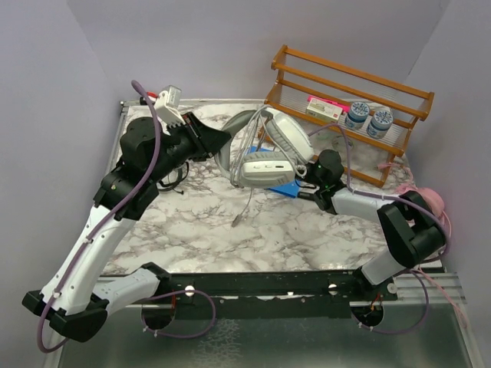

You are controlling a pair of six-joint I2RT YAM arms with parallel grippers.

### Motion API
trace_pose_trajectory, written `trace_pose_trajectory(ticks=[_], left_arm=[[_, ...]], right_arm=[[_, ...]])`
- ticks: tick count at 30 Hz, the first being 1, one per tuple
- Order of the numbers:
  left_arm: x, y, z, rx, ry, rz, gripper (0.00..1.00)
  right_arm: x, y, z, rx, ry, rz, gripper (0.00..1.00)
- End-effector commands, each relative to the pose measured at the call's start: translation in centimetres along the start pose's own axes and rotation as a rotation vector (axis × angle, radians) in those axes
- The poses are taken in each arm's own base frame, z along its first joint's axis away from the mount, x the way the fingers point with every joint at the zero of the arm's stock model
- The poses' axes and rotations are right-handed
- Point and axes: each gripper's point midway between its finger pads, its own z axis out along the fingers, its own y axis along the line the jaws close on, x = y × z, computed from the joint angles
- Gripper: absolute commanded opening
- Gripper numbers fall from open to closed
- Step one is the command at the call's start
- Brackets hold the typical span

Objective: Wrap the headphones
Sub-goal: Wrap the headphones cable around the headphones.

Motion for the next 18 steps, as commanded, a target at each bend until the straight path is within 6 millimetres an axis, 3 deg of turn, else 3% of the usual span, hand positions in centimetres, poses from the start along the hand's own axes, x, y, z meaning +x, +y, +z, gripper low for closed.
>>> trace_pose_trajectory(ticks=[1, 8, 12, 16, 18], left_arm=[[-4.9, -5.7, -2.0, 0.170, -0.133, -0.088, 0.00], [-6.6, -6.5, -2.1, 0.172, -0.175, -0.114, 0.00], [-7.7, -6.7, -1.8, 0.160, -0.206, -0.128, 0.00], [-8.8, -7.0, -1.1, 0.153, -0.225, -0.122, 0.00], [-9.5, -6.7, -0.5, 0.119, -0.245, -0.110, 0.00]], right_arm=[[-2.5, 0.8, 0.0, -0.044, -0.121, -0.081, 0.25], [-0.8, 1.1, -0.2, -0.078, -0.133, -0.038, 0.26], [0.8, 2.0, 0.7, -0.098, -0.102, -0.022, 0.25], [2.1, 3.9, 1.9, -0.128, -0.069, -0.030, 0.07], [2.6, 5.1, 1.9, -0.159, -0.068, -0.015, 0.06]])
